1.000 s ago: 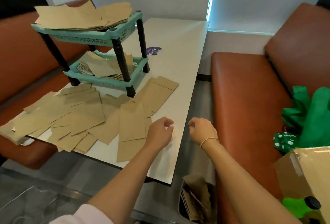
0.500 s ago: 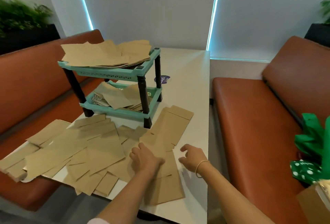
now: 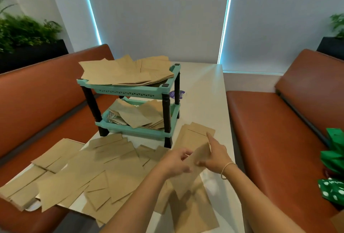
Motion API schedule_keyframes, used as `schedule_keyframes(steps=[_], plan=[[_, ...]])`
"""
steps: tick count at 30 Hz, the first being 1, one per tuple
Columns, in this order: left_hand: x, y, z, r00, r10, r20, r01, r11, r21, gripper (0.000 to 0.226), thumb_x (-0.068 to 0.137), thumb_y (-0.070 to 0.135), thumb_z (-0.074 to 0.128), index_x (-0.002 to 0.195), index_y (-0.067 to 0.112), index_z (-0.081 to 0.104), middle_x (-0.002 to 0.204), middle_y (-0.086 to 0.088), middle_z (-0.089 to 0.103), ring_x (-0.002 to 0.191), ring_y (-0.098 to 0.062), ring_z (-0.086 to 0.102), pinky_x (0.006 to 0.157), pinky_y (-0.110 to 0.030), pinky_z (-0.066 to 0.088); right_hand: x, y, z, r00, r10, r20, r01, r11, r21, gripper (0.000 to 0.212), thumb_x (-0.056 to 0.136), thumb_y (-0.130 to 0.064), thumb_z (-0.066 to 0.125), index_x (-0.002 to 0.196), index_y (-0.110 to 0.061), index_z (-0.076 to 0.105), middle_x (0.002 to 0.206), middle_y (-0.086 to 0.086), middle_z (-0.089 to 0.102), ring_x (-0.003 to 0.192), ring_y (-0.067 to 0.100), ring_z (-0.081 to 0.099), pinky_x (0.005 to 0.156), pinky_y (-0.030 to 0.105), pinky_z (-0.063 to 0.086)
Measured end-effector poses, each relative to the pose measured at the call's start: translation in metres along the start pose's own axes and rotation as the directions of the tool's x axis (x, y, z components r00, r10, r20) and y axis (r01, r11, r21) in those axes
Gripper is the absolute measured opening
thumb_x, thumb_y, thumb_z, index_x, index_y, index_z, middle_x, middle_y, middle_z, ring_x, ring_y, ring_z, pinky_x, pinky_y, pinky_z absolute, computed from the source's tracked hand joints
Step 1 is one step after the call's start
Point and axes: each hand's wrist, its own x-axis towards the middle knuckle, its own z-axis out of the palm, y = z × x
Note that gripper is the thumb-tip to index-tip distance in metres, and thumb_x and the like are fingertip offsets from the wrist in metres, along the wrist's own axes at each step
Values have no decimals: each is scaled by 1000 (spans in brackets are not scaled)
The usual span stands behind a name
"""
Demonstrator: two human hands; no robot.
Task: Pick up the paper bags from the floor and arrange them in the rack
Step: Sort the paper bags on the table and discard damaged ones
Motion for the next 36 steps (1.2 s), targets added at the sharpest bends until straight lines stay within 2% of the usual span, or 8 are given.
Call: schedule_keyframes(steps=[2, 4, 7, 13, 19, 27, 32, 36], plan=[[1, -2, -6, 998, 17, 53, -14, 998, -56, 45, 84, 9, 65, 124, 29, 56, 120, 3, 63, 109, -14, 57, 94, -33, 47, 0, -2, -13, 999, -7, 37, 6, 1000, 8, 75, 76, -20, 75, 140, -24, 35, 126, 7, 51, 116, 23, 49, 92, 28, 43], [5, -10, -5, 997, 1, 77, 8, 993, -116, 35, 87, 14, 63, 118, 28, 59, 116, 3, 64, 106, -13, 58, 94, -34, 47, -2, -2, -24, 998, -23, 58, 29, 994, -103, 27, 84, -17, 66, 105, -31, 56, 98, -1, 57, 93, 18, 52, 71, 18, 42], [14, -24, 2, 998, -60, -6, 59, 997, -56, 24, 92, 20, 56, 113, 31, 60, 119, 6, 56, 106, -15, 54, 96, -35, 47, -5, 1, -31, 999, -7, 50, 19, 967, -254, 32, 87, -6, 50, 66, -29, 41, 72, -8, 48, 82, 18, 46, 54, 16, 32], [23, -51, 11, 997, -24, -67, 54, 868, 493, 57, 81, 27, 65, 133, 21, 43, 142, -2, 36, 131, -27, 29, 110, -42, 31, -14, -8, -30, 996, 17, 82, 19, 909, -417, 38, 84, 3, 39, 63, -28, 38, 69, -9, 44, 81, 19, 42, 51, 12, 28], [29, -56, 13, 995, -27, -100, 74, 862, 501, 81, 63, 46, 80, 129, 20, 42, 132, -1, 43, 123, -23, 40, 105, -40, 35, -21, -15, -19, 998, -9, 66, 40, 875, -482, 38, 85, 4, 39, 112, -11, 62, 106, 7, 61, 96, 25, 56, 72, 21, 35], [32, -51, 6, 977, -132, -165, 204, 792, 575, 105, 60, 54, 80, 141, 12, 29, 143, -11, 31, 134, -30, 25, 110, -41, 26, -33, -18, -8, 997, -44, 64, 71, 844, -531, 41, 90, 1, 37, 123, -15, 57, 119, 8, 57, 109, 27, 54, 82, 26, 42], [32, -49, 4, 971, -193, -138, 237, 749, 619, 98, 63, 57, 77, 139, 11, 36, 146, -15, 31, 138, -34, 20, 112, -44, 22, -38, -16, -7, 997, -45, 64, 72, 840, -538, 42, 92, -1, 37, 126, -18, 55, 120, 7, 54, 110, 26, 53, 82, 26, 41], [25, -42, 9, 982, -82, -171, 168, 798, 578, 59, 73, 37, 75, 123, 17, 51, 127, -5, 52, 122, -25, 40, 104, -37, 29, -39, -14, -9, 997, -45, 68, 74, 847, -527, 41, 90, -1, 39, 121, -18, 60, 117, 7, 54, 107, 26, 54, 85, 28, 43]])
